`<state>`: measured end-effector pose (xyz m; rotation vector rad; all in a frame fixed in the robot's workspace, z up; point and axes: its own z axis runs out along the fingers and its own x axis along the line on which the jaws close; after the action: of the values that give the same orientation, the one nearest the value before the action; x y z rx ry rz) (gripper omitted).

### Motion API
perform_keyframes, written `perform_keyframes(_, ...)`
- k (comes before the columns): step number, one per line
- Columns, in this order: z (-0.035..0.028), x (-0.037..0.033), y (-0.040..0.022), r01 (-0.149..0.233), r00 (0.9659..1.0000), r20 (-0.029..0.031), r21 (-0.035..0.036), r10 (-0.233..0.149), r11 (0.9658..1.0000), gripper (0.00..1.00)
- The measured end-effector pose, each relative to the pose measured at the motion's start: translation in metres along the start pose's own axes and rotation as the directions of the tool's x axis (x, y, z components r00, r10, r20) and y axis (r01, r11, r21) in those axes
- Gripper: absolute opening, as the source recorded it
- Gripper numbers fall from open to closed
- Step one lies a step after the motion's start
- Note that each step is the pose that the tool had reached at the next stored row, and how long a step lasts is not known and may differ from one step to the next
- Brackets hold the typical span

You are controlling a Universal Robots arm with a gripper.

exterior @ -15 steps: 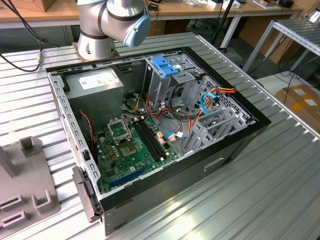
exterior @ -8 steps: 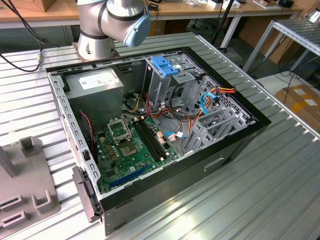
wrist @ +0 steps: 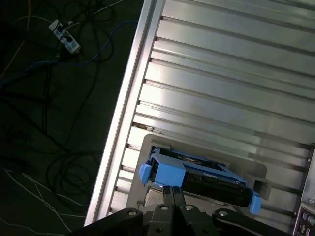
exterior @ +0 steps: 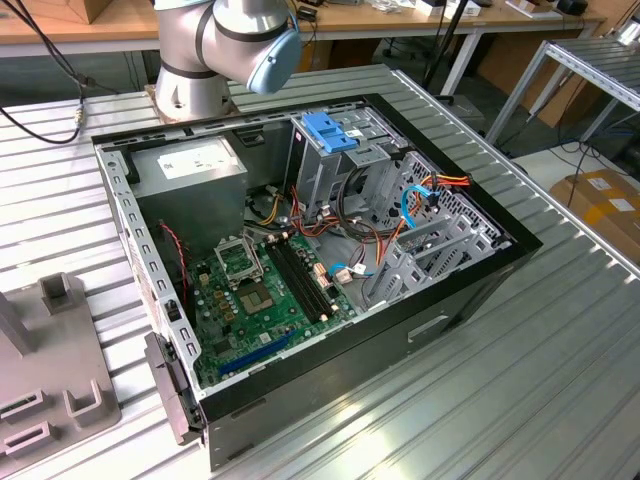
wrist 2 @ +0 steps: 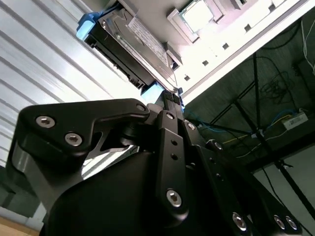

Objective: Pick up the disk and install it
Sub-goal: 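Pick up the disk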

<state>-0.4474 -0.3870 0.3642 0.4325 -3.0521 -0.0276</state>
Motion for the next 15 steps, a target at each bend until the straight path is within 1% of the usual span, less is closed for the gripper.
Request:
perform_keyframes(1, 0.0001, 0.0, 0.0, 0.03, 0.9995, -0.0007, 0.0017, -0.03, 0.9995, 0.11)
perform_keyframes(2, 0.0002, 0.0, 0.0, 0.059, 0.9983, -0.0016, 0.0032, -0.059, 0.9983, 0.11)
perform_keyframes(4, 0.0003, 0.0, 0.0, 0.093, 0.9956, -0.0027, 0.0051, -0.093, 0.9956, 0.11)
perform_keyframes(5, 0.0004, 0.0, 0.0, 0.132, 0.9913, -0.0039, 0.0071, -0.131, 0.9913, 0.11)
perform_keyframes(6, 0.0004, 0.0, 0.0, 0.153, 0.9882, -0.0046, 0.0082, -0.153, 0.9882, 0.11)
perform_keyframes(8, 0.0004, 0.0, 0.0, 0.182, 0.9834, -0.0057, 0.0097, -0.182, 0.9833, 0.11)
perform_keyframes(9, 0.0004, 0.0, 0.0, 0.189, 0.982, -0.0059, 0.0101, -0.189, 0.982, 0.11)
perform_keyframes(15, 0.0004, 0.0, 0.0, 0.191, 0.9815, -0.006, 0.0102, -0.191, 0.9815, 0.11)
